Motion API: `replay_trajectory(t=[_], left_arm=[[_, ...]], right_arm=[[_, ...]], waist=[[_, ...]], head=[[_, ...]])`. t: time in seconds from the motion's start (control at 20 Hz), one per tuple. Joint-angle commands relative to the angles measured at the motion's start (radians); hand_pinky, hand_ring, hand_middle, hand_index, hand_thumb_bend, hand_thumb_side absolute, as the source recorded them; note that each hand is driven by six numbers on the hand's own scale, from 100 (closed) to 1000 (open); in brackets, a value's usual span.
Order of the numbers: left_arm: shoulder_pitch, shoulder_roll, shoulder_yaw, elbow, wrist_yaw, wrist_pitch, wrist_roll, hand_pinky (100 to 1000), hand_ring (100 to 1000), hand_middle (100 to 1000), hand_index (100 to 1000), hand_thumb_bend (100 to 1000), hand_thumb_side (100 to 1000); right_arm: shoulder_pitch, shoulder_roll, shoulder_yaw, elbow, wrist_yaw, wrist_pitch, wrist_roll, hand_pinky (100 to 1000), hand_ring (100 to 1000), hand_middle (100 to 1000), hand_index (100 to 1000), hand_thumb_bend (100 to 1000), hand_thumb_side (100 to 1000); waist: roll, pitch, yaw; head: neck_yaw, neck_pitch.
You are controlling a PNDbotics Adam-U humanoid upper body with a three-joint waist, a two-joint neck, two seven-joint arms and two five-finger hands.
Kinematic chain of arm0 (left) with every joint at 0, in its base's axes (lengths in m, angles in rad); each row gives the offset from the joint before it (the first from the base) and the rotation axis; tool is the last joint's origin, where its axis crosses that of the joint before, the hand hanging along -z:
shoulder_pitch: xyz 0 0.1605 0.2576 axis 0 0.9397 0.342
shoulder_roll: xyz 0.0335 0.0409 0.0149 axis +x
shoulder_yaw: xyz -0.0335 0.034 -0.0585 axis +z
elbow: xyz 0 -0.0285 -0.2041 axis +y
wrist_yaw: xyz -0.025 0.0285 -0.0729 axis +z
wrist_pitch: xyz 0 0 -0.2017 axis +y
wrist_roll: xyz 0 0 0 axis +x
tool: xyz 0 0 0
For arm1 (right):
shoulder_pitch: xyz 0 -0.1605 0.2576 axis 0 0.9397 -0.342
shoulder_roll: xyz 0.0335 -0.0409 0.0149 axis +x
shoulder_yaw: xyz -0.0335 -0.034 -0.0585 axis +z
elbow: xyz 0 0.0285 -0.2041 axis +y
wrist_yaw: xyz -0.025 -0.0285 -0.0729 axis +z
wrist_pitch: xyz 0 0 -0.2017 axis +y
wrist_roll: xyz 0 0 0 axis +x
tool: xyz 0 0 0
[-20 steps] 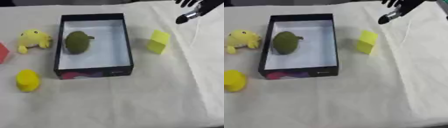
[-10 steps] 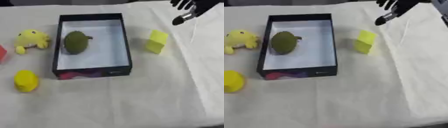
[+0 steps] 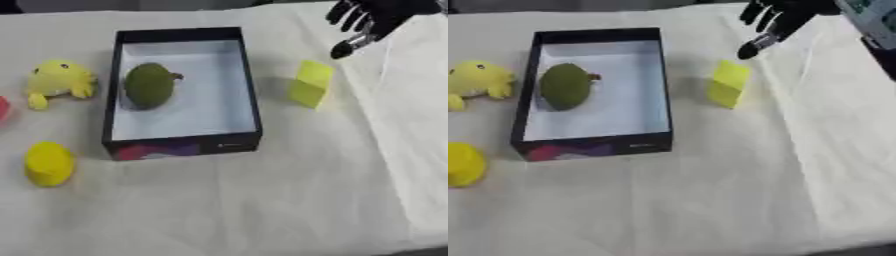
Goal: Pick up objects on the table and place them in the box.
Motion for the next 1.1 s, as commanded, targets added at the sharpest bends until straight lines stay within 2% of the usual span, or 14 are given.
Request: replay_trajectory(t=[0.05, 0.3, 1.1], left_arm=[[-0.013, 0.034, 0.007, -0.018, 0.001, -0.001, 0.002, 772, 861, 871, 916, 815, 699], [-0.014, 0.033, 0.007, -0.02, 0.001, -0.001, 0.002, 771, 861, 871, 915, 813, 699], [-0.016, 0.031, 0.006, -0.025, 0.001, 0.001, 0.004, 769, 862, 871, 912, 808, 700]], right_arm=[[-0.021, -0.008, -0.01, 0.012, 0.011, 0.0, -0.013, 857, 849, 860, 875, 709, 383], [-0.019, -0.009, -0.001, 0.023, 0.014, -0.002, -0.008, 858, 853, 864, 879, 707, 384], [-0.005, -0.04, 0.037, 0.005, 0.028, 0.0, 0.031, 862, 859, 865, 888, 719, 339]], waist=[[-0.01, -0.013, 0.002], [-0.009, -0.01, 0.003], [-0.009, 0.0, 0.004]], head=[[-0.003, -0.018], [-0.009, -0.018], [-0.015, 0.015]])
